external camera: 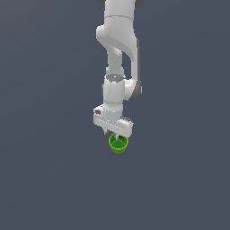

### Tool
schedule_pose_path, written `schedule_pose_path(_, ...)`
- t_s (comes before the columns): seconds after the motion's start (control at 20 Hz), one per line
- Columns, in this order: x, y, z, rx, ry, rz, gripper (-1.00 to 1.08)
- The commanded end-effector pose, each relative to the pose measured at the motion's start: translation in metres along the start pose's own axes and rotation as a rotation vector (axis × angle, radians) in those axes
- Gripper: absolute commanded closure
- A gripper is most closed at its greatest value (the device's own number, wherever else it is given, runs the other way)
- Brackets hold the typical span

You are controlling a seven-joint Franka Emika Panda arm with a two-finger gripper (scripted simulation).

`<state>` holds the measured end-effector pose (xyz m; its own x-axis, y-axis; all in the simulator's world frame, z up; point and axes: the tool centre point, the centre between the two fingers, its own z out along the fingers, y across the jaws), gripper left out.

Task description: Pick up the object and move it to a goal position.

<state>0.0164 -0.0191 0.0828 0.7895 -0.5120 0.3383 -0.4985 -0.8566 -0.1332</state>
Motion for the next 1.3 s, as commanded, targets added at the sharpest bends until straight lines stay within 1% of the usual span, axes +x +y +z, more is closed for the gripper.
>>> schedule_pose_path(0.0,0.000,0.000,0.006,0.001,0.000,0.001,-0.20)
schedule_pose_path(0.15,0.000,0.000,0.009,0.001,0.000,0.001,-0.20)
schedule_pose_path(0.2,0.000,0.000,0.009,0.001,0.000,0.001,1.08)
schedule_pose_path(0.85,0.001,0.002,0.007,0.001,0.001,0.001,1.08)
schedule_pose_path(1.05,0.006,0.011,0.004,0.001,0.001,0.001,1.08)
schedule_pose_path(1.25,0.016,0.026,-0.002,0.001,0.002,0.001,1.08)
